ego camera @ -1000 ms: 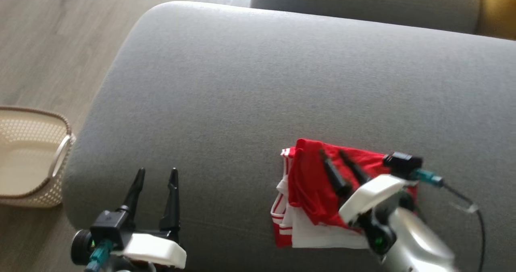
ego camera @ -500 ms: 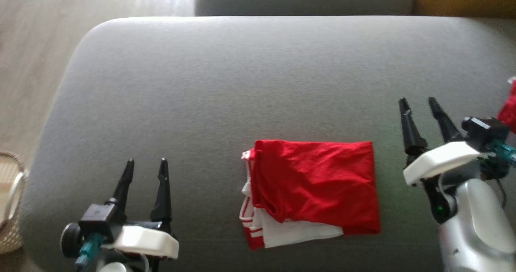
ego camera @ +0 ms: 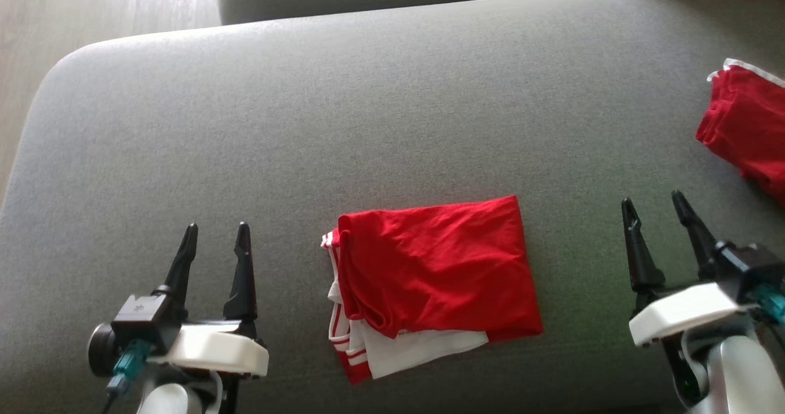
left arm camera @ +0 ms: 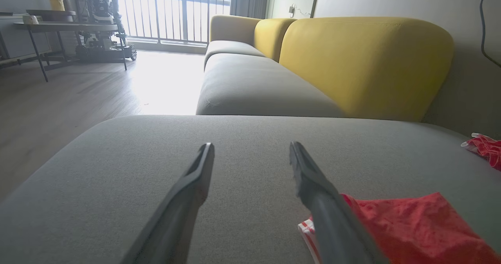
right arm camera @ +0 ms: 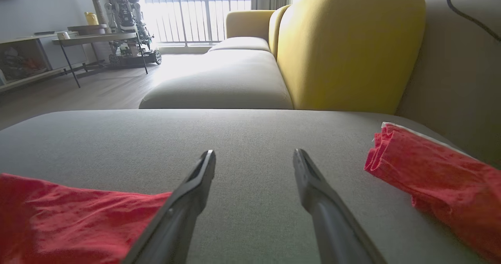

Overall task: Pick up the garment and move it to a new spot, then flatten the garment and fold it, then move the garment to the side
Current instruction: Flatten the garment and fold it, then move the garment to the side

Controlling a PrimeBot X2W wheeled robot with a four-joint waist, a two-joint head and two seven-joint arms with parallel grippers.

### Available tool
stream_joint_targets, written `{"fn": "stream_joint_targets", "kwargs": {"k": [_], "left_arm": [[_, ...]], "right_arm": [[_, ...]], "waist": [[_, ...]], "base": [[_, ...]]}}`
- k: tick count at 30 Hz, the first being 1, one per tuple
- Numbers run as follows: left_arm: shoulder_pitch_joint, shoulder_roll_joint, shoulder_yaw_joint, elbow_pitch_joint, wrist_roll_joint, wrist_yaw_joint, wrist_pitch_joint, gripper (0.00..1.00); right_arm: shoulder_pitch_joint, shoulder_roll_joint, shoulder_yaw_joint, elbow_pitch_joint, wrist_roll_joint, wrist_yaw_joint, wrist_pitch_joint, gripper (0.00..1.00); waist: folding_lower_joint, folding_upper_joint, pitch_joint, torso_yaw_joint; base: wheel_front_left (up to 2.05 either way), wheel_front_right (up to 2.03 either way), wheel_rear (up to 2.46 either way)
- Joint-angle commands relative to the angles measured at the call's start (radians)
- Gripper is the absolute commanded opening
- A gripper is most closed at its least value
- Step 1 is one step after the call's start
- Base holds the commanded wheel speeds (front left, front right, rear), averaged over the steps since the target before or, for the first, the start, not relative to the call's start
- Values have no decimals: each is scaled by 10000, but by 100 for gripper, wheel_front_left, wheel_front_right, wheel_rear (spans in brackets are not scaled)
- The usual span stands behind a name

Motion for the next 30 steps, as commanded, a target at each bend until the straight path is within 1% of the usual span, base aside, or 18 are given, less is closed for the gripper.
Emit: {"fn": "stream_joint_targets", "kwargs": {"k": [1,9,26,28,30], "left_arm": [[-392,-9,384,-228,-77,-25,-78,100],[-268,-9,243,-111,-171,36,-78,100],[-324,-9,156,28,-191,-39,-78,100],[-312,-9,135,36,-191,-33,-78,100],[-309,-9,108,27,-188,-23,-78,100]], "right_arm": [[-64,7,186,-413,-63,-2,-232,100],[151,8,157,-203,-1,-2,-377,100],[111,8,161,-268,91,-2,-387,100],[127,8,182,-226,168,-2,-387,100],[120,8,274,-84,511,-2,-388,100]], "waist": [[0,0,-47,-77],[0,0,-108,-176],[0,0,-24,51],[0,0,-45,85],[0,0,-40,137]], "base": [[0,0,0],[0,0,0],[0,0,0],[0,0,0],[0,0,0]]}}
